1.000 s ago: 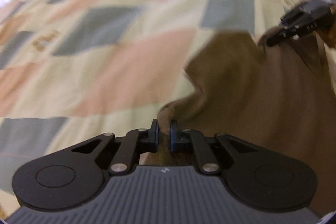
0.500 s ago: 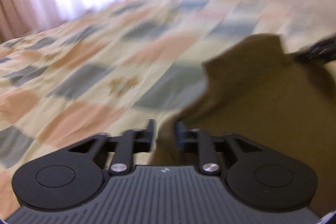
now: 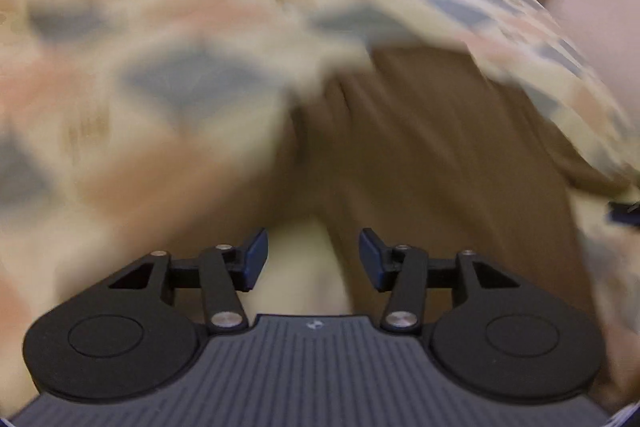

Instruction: Fold clothes

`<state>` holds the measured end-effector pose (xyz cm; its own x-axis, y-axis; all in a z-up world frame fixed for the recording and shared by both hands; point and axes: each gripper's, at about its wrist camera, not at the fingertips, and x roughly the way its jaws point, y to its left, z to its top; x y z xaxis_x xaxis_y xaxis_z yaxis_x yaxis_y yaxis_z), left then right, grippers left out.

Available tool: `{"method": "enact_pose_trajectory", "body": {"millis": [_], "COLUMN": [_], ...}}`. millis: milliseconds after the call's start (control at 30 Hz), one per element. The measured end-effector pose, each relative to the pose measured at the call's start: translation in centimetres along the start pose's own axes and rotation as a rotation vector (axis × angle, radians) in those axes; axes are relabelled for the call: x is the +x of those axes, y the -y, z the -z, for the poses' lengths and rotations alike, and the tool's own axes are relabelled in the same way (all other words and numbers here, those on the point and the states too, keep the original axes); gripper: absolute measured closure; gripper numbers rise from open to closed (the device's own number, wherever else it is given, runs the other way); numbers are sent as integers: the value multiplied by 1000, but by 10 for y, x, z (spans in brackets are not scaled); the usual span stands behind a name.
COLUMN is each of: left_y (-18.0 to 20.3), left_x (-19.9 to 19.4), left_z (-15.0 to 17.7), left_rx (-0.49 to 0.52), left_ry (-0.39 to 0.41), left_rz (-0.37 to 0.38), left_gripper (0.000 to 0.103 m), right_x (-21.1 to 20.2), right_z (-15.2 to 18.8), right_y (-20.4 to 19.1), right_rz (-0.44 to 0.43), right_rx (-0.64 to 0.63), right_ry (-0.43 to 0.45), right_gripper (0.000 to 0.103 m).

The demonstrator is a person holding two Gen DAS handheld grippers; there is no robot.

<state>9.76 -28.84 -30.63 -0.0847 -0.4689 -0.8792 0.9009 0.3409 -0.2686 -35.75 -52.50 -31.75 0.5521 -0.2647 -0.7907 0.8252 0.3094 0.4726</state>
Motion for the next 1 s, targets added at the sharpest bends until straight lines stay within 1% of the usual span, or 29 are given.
{"method": "enact_pose_trajectory", "body": {"millis": [33,67,100,133,200,233,267,300,333,400,433,500,533,567,600,633,667,700,733,800,833,867,933,967,1000], "left_y": [0,0,0,0,-2,-3,-2,1,4,6,8,10,12,15,18,24,29,34,39,44,42,37,23,17,11], "left_x": [-6,-9,-12,-14,-9,-4,3,7,7,-4,-11,-31,-41,-50,-59,-65,-68,-64,-59,-41,-30,-21,-12,-13,-18], "left_z": [26,48,70,91,123,138,150,159,167,177,182,185,186,181,176,170,167,163,159,152,149,145,133,128,122], "left_rx": [-27,-47,-66,-84,-123,-141,-141,-120,-93,-44,-17,88,143,225,312,417,521,630,739,905,951,960,908,877,858], "left_ry": [-49,-85,-118,-152,-189,-208,-223,-236,-235,-232,-238,-218,-206,-161,-109,-52,4,46,86,111,102,79,53,54,76], "left_rz": [43,66,83,101,112,121,107,69,59,40,22,-72,-122,-181,-242,-311,-366,-416,-464,-524,-535,-539,-542,-547,-540], "left_gripper": [53,50,41,37,38,48,63,82,82,82,81,80,80,78,67,57,53,47,45,44,45,49,97,97,97], "right_x": [-12,-22,-29,-33,-40,-40,-40,-40,-39,-38,-44,-55,-60,-65,-68,-71,-72,-70,-68,-59,-54,-50,-45,-44,-44], "right_z": [26,53,76,97,136,150,163,170,175,185,188,191,193,193,193,193,193,194,195,197,197,198,198,197,196], "right_y": [4,7,9,10,14,15,15,13,13,12,12,9,4,0,-6,-11,-16,-22,-27,-34,-38,-43,-50,-49,-47], "right_rz": [0,5,15,31,61,69,74,78,92,120,135,177,198,217,244,277,299,298,295,277,273,280,295,297,295], "right_rx": [35,73,103,129,180,201,211,213,222,240,249,238,229,222,215,199,179,169,162,158,150,132,108,108,113], "right_ry": [-53,-103,-141,-175,-237,-240,-223,-216,-236,-269,-267,-262,-258,-252,-244,-228,-209,-198,-192,-212,-221,-225,-231,-234,-236], "right_gripper": [33,33,33,33,33,33,38,63,89,97,96,95,88,84,71,53,46,44,44,43,38,35,33,33,33]}}
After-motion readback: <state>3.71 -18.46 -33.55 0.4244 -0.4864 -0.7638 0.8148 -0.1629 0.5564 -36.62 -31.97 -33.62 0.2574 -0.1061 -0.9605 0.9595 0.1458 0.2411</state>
